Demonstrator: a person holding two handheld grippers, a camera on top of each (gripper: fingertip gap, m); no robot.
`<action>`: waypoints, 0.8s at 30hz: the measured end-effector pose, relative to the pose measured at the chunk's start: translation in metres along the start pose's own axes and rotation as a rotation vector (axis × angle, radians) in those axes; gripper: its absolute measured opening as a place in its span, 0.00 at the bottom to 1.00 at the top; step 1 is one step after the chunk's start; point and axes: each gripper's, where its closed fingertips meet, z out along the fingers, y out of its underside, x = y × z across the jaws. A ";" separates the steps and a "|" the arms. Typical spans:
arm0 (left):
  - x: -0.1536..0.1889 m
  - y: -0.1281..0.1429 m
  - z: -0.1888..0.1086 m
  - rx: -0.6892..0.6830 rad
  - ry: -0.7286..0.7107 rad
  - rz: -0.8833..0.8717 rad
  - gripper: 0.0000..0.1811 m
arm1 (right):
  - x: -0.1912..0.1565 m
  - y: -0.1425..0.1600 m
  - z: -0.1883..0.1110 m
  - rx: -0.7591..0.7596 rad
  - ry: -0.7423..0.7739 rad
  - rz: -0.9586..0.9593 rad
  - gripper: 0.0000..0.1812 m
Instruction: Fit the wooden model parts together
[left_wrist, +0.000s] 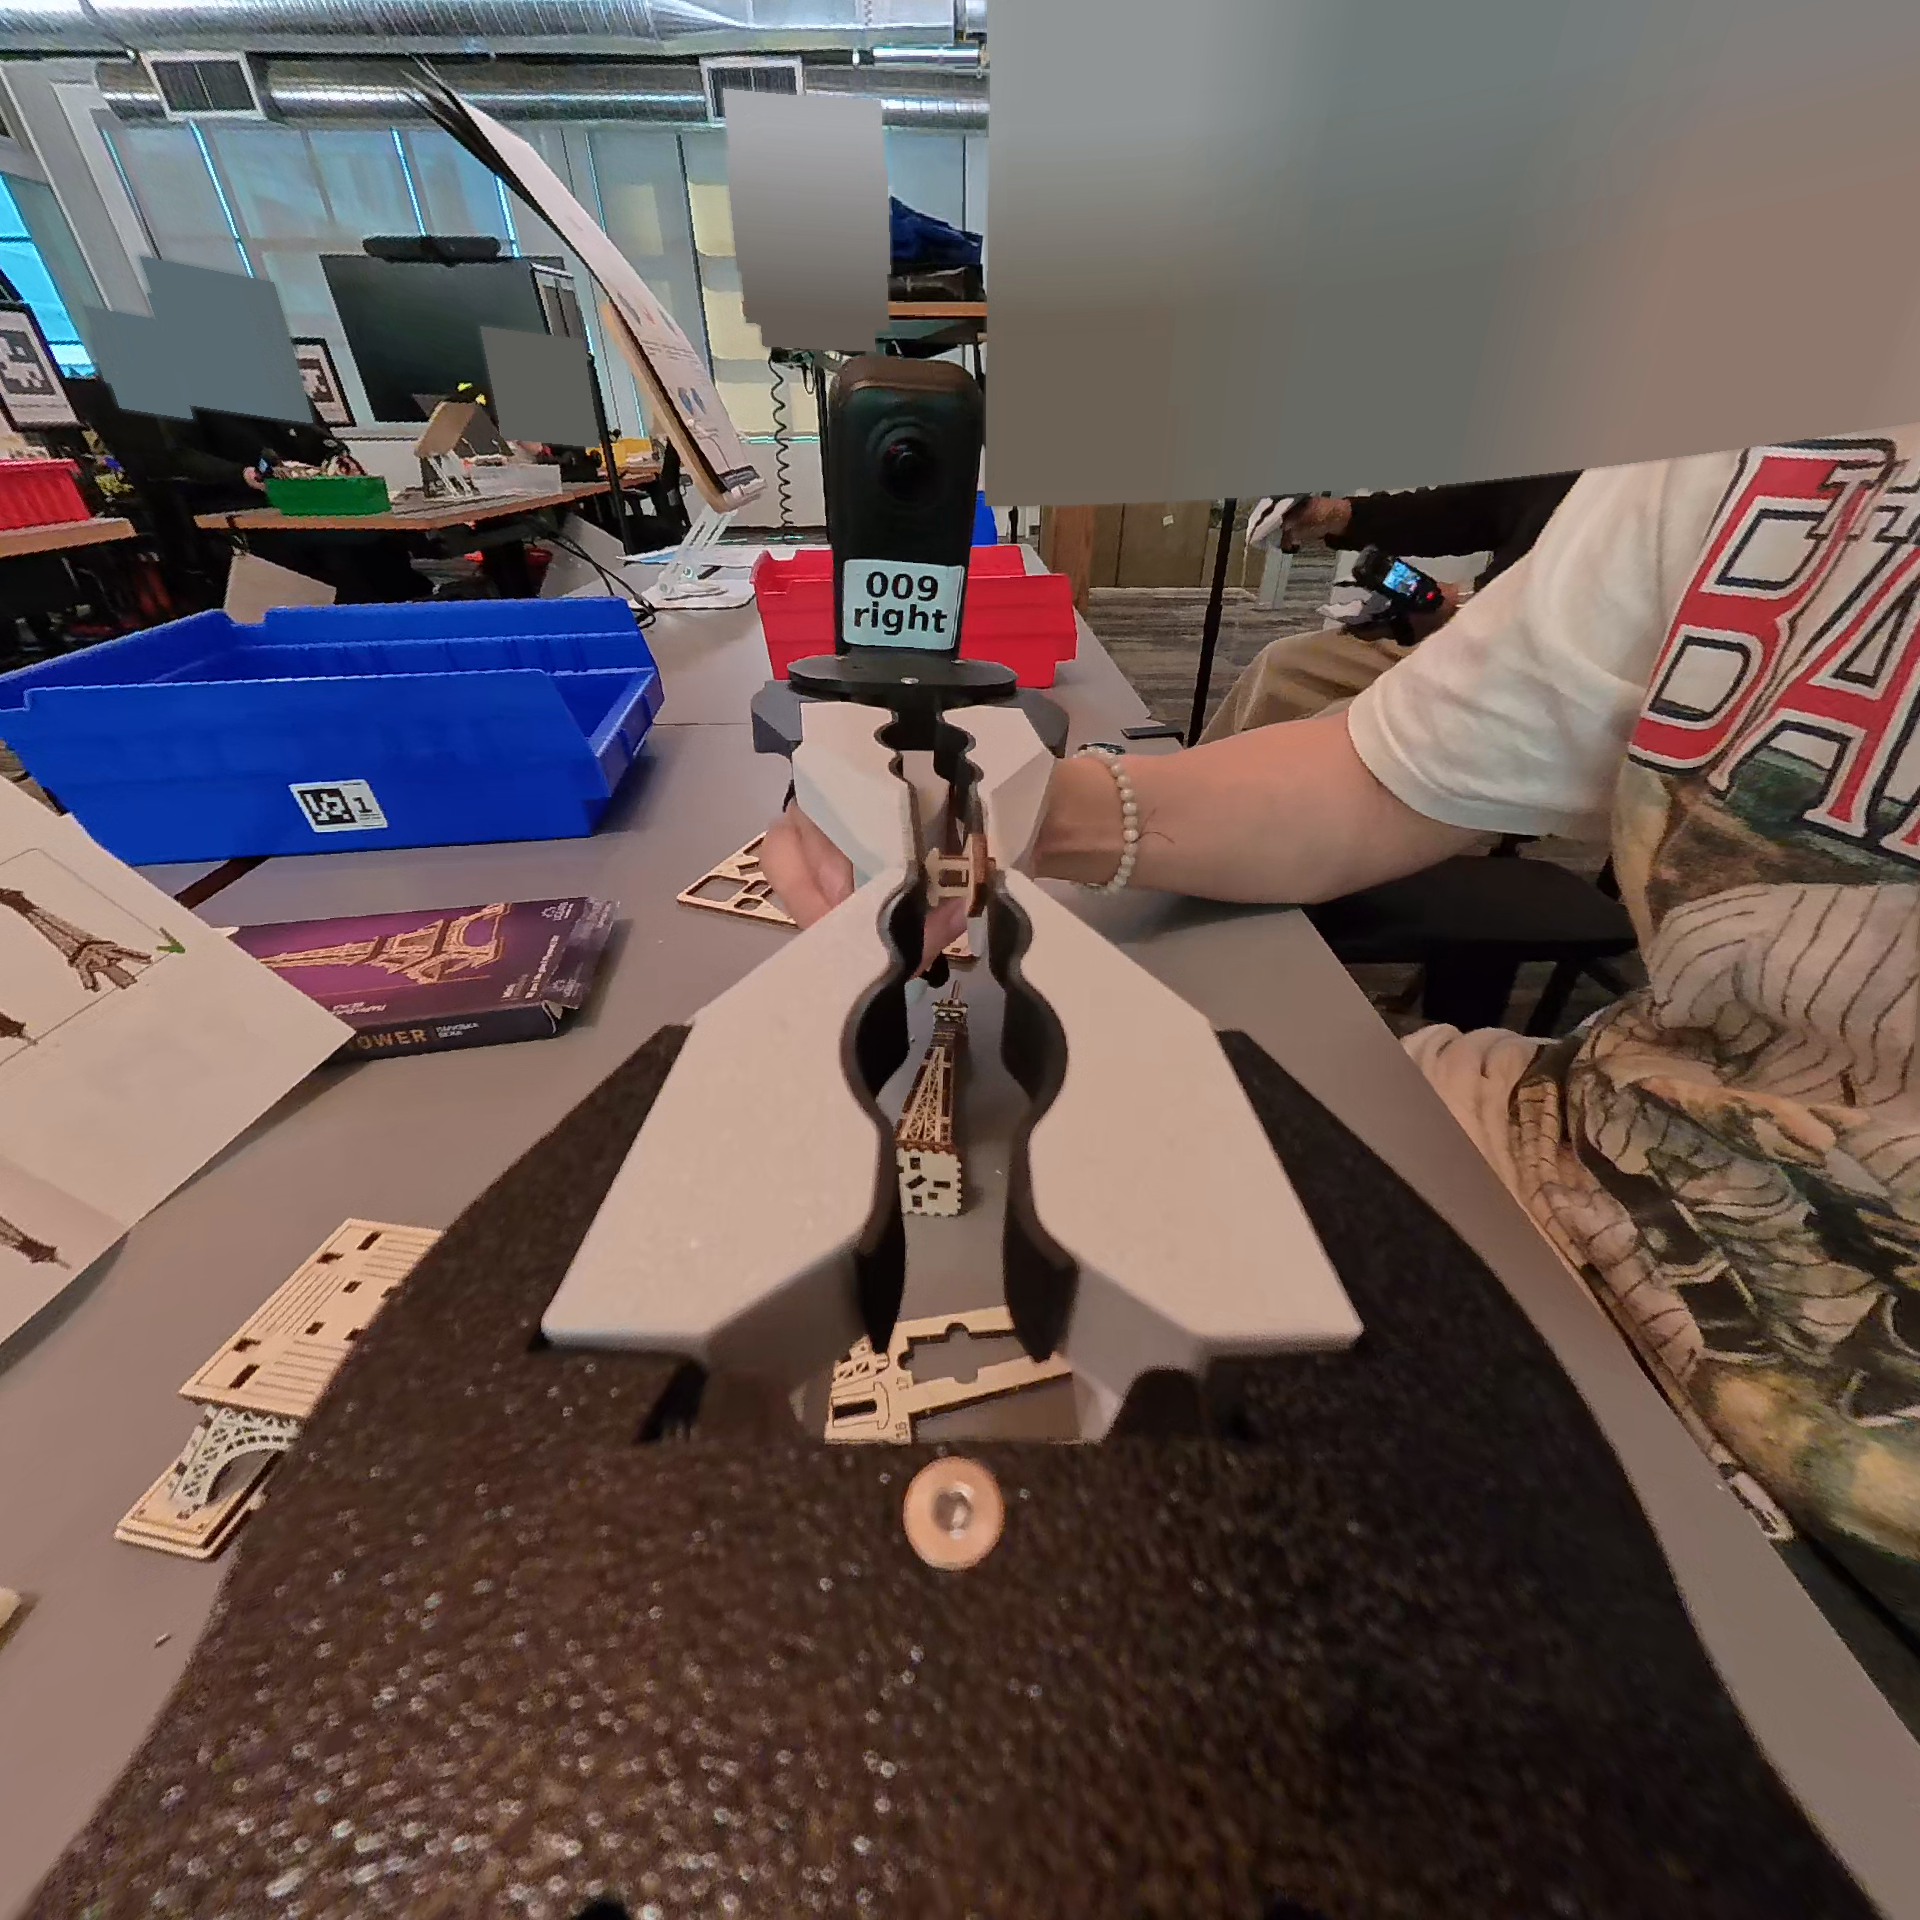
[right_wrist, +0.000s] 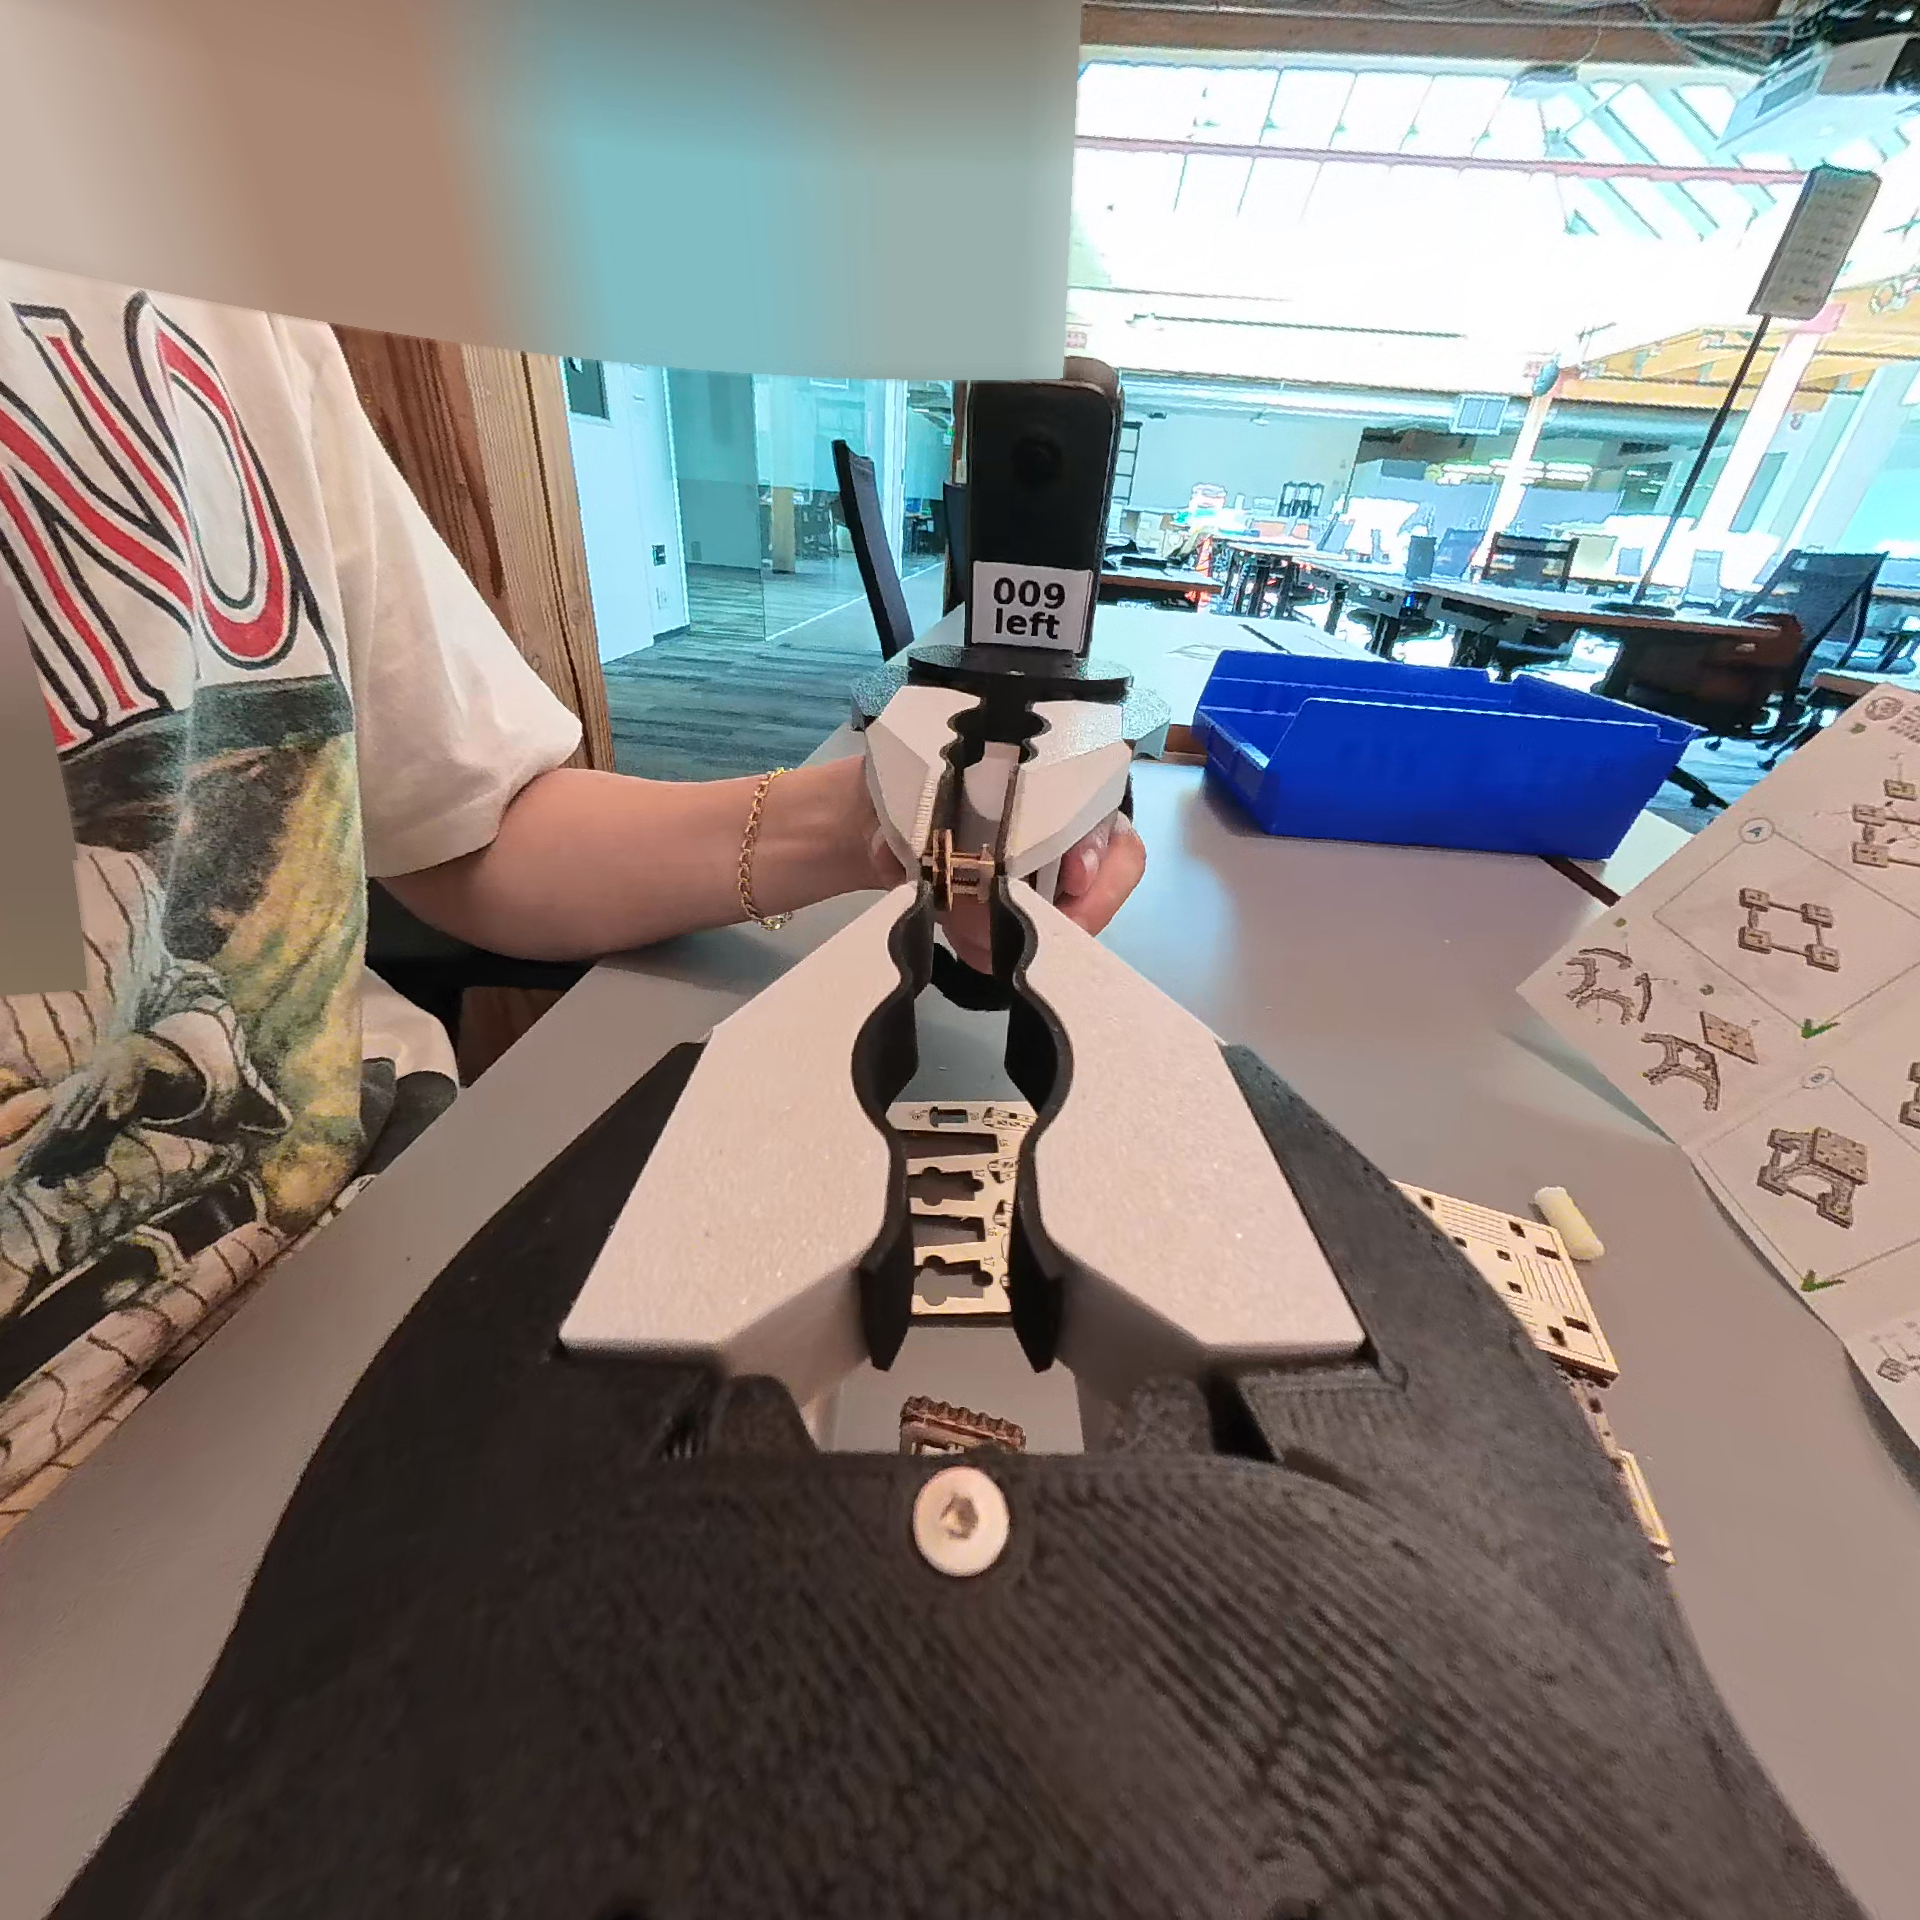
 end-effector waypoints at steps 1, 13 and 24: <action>0.000 0.000 0.000 0.001 -0.002 0.002 0.05 | 0.000 0.000 0.000 0.002 0.000 0.003 0.05; 0.001 -0.006 0.002 0.074 0.017 -0.033 0.02 | 0.000 -0.008 -0.003 0.024 0.023 -0.049 0.05; -0.004 0.001 0.007 0.005 -0.060 0.117 0.03 | 0.001 -0.003 -0.008 -0.026 0.044 -0.149 0.06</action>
